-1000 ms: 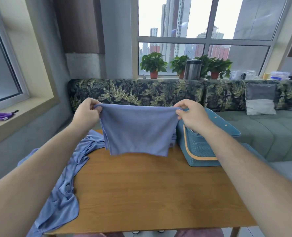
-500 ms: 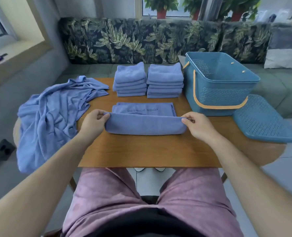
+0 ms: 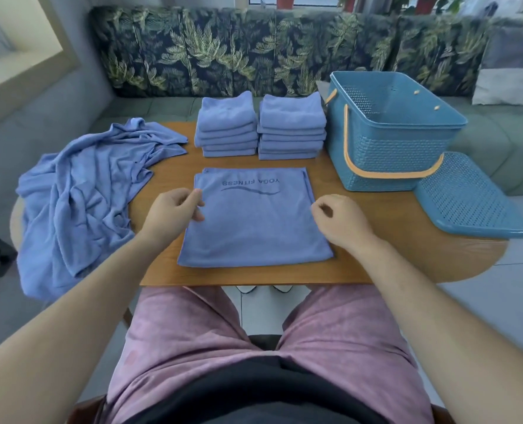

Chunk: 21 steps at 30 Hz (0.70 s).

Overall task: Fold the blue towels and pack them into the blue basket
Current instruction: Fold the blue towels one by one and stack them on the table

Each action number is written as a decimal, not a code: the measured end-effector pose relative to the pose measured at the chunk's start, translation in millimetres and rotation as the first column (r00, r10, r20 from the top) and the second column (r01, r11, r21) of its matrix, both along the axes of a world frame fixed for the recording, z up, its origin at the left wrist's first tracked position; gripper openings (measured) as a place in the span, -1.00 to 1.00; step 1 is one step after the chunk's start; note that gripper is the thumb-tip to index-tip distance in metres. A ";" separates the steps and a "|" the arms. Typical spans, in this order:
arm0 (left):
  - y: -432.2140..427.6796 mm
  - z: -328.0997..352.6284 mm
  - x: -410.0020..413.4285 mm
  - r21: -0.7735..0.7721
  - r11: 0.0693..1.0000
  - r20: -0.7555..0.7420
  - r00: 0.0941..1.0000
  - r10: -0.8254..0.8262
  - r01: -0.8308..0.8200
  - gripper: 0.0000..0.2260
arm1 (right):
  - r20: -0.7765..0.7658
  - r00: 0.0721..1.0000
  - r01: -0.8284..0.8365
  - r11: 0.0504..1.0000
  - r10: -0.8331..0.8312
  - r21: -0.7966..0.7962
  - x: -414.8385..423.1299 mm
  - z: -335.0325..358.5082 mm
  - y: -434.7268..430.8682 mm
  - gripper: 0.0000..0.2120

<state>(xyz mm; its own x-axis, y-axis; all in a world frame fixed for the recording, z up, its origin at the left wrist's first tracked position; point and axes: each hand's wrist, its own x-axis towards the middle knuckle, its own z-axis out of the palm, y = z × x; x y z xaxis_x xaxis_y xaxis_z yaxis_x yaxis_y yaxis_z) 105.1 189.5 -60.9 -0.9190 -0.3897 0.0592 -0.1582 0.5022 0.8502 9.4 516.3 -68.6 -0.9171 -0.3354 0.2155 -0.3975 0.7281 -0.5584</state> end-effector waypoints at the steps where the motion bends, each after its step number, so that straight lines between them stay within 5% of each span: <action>1: 6.3 -2.5 -3.7 -0.092 0.995 -0.003 0.999 -0.040 0.040 -0.75 | -0.043 0.998 -0.041 0.994 0.046 0.102 0.5 -5.7 -10.2 -0.78; 4: 16.9 -24.5 -19.0 -0.485 0.838 0.132 0.968 -0.213 0.250 -0.65 | 0.063 0.992 -0.124 0.918 0.108 0.376 5.1 -19.3 -38.8 -0.46; 6: 19.5 -41.7 -23.4 -0.590 0.718 0.280 0.928 -0.245 0.368 -0.48 | 0.152 0.983 -0.166 0.871 0.107 0.463 7.3 -30.8 -47.4 -0.39; 9: 22.2 -56.2 -12.8 -0.582 0.718 0.292 0.922 -0.253 0.381 -0.50 | 0.131 0.987 -0.145 0.876 0.094 0.460 16.3 -43.6 -39.7 -0.39; 14: 20.5 -53.2 13.9 -0.670 0.713 0.034 0.968 -0.247 0.205 -0.68 | -0.199 0.972 -0.048 0.932 0.127 0.359 29.6 -34.7 -20.6 -0.56; 21: 5.9 -37.7 -57.4 -0.644 0.729 0.049 0.963 -0.265 0.233 -0.74 | -0.175 0.978 -0.054 0.945 0.116 0.323 -38.4 -27.9 -43.9 -0.68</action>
